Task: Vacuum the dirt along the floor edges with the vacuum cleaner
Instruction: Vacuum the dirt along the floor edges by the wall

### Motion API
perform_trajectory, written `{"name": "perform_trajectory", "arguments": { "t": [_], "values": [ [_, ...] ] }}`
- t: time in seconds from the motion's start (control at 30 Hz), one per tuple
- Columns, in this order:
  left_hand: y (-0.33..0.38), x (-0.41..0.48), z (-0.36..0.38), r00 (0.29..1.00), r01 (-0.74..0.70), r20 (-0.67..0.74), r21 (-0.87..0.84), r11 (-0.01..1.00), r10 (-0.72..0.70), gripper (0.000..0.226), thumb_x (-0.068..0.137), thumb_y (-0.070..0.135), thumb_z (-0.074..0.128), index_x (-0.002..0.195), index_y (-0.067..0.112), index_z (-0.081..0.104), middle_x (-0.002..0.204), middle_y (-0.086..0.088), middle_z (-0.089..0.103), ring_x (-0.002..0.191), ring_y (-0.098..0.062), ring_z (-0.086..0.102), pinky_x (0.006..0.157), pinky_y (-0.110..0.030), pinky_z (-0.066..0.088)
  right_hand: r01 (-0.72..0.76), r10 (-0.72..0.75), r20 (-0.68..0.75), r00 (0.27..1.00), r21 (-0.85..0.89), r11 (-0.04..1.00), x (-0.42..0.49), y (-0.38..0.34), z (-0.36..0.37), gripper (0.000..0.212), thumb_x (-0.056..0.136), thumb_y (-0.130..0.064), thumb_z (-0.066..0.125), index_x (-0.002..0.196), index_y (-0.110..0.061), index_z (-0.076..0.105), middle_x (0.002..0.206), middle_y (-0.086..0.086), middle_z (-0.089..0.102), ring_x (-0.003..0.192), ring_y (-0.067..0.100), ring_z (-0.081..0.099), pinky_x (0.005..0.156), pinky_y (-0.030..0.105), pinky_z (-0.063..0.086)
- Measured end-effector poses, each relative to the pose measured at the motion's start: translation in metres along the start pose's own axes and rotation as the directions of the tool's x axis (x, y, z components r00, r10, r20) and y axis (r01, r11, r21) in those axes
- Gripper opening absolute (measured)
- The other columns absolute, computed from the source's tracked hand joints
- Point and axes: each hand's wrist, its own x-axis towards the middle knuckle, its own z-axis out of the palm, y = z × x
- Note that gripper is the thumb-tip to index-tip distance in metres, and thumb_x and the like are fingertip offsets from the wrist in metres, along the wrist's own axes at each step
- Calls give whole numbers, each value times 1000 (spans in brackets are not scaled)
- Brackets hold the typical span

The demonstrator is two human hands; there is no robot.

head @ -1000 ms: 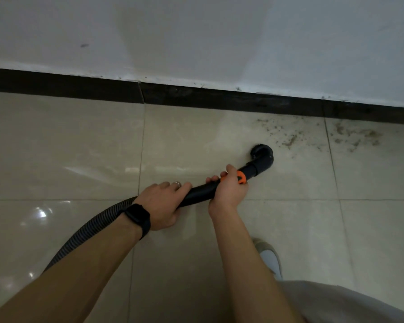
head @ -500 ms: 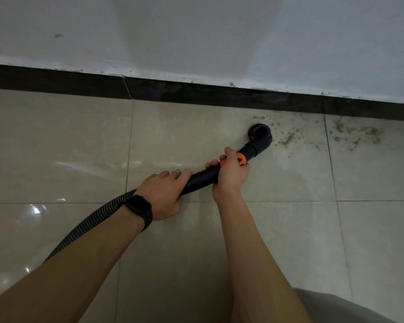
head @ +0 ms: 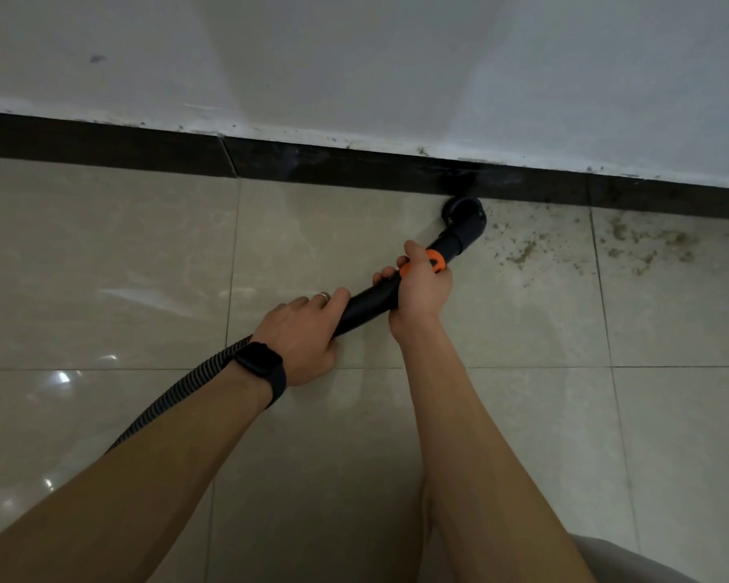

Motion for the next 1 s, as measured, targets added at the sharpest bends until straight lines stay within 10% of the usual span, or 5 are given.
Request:
{"name": "perform_trajectory", "arguments": {
  "t": [0.73,1.0],
  "values": [
    [-111,-111,-17,949,308,-40,-78,948,-311,48,81,25,61,120,23,34,100,-3,58,72,-20,45,57,-31,37,-69,111,211,971,-195,978,-87,98,102,30,94,-16,68,111,-16,44,80,8,58,43,15,58,54,35,57],
    [-88,-99,-13,987,158,39,15,987,-158,49,81,28,59,121,26,31,106,-3,57,81,-24,51,61,-30,35,-49,57,90,994,-92,995,-82,85,60,22,96,-11,66,109,-12,48,74,7,54,43,15,55,50,32,54]
  ]
}}
